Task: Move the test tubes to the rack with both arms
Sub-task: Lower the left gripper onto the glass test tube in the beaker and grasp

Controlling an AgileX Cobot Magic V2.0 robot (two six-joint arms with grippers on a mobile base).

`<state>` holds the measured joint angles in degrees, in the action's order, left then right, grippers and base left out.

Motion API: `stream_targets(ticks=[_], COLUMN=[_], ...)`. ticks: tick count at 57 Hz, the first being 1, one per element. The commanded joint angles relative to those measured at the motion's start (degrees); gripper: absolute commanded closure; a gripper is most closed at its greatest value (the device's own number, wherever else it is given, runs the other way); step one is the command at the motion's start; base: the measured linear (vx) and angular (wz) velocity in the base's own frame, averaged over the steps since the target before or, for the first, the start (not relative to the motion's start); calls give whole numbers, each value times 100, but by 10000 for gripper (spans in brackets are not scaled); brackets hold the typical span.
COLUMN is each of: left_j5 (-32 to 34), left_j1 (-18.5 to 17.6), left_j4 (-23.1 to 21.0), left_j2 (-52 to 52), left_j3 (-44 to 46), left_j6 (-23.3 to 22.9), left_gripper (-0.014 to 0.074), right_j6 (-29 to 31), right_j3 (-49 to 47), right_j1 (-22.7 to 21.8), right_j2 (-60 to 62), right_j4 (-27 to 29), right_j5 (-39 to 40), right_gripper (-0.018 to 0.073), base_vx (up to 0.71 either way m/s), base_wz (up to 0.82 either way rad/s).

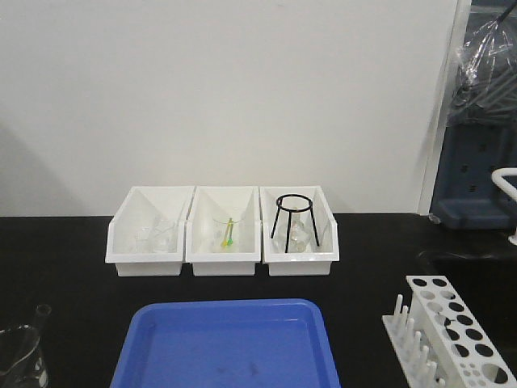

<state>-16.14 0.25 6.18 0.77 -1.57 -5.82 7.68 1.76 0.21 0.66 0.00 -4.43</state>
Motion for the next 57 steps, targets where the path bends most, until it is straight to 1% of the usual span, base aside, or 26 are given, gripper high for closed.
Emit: stream_targets(ticks=[1, 24, 57], left_j5=[455, 455, 455], left_j1=[4, 4, 4], left_j4=[-39, -39, -39], left_j2=[58, 58, 58], left_j3=[178, 178, 178], left_j6=[-31, -31, -31], left_gripper=[601, 601, 601], right_j6=[27, 27, 27], right_j3=[78, 78, 78], right_j1=[-21, -21, -23], right_j2=[54, 54, 54], right_j4=[-93, -93, -93], right_j5=[487, 487, 482], right_gripper=[568, 568, 568], base_vx=[28, 20, 7], base_wz=[-3, -2, 1])
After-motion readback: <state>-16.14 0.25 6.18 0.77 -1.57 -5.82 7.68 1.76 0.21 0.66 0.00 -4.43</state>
